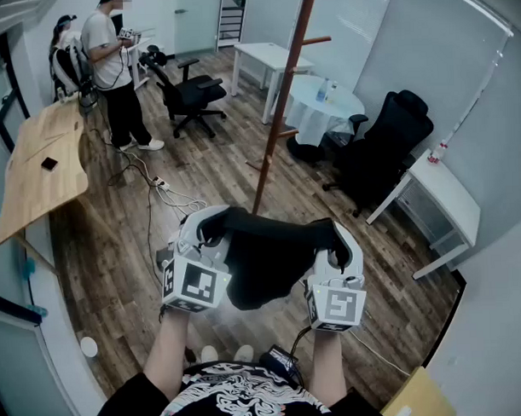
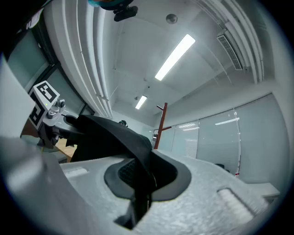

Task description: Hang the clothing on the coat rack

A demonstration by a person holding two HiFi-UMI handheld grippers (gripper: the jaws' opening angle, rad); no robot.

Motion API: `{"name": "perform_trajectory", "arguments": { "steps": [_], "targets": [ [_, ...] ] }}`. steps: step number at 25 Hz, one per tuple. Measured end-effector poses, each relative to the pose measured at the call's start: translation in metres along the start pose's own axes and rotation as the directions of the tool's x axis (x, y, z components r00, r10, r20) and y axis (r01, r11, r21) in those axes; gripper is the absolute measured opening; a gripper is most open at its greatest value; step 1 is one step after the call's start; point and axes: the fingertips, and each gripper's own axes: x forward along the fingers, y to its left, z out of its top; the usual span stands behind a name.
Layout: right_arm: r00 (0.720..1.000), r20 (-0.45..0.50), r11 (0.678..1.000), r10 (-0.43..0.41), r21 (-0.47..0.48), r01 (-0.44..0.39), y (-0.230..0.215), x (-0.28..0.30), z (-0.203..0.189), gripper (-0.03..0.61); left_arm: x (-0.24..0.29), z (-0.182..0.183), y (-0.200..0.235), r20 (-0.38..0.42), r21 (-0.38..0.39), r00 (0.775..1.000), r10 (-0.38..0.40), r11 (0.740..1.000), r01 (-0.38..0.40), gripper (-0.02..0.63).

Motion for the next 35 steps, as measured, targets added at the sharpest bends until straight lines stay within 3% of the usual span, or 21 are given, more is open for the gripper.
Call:
{"name": "perform_trajectory", "arguments": {
  "steps": [9, 15, 35],
  "targets": [
    [1.000, 0.017, 0.998, 0.014, 0.061, -0.015, -0.005, 0.015, 0.004, 0.020, 0.011, 0.006, 0.016, 0.007, -0.042, 1.000, 0.031, 0.999, -0.030, 0.014],
    [0.999, 0.020, 0.985, 0.041, 0.165, -0.044, -0.011, 0.019, -0.001, 0.020, 0.016, 0.005, 0.013, 0.009, -0.063, 1.000, 0.028, 0.998, -0.028, 0.014],
    [0.994, 0.044, 0.966, 0.102, 0.235, -0.110, -0.057, 0.041, -0.020, 0.021, 0.065, 0.023, 0.000, -0.025, -0.102, 0.998, 0.062, 0.993, -0.064, 0.015]
  ]
}}
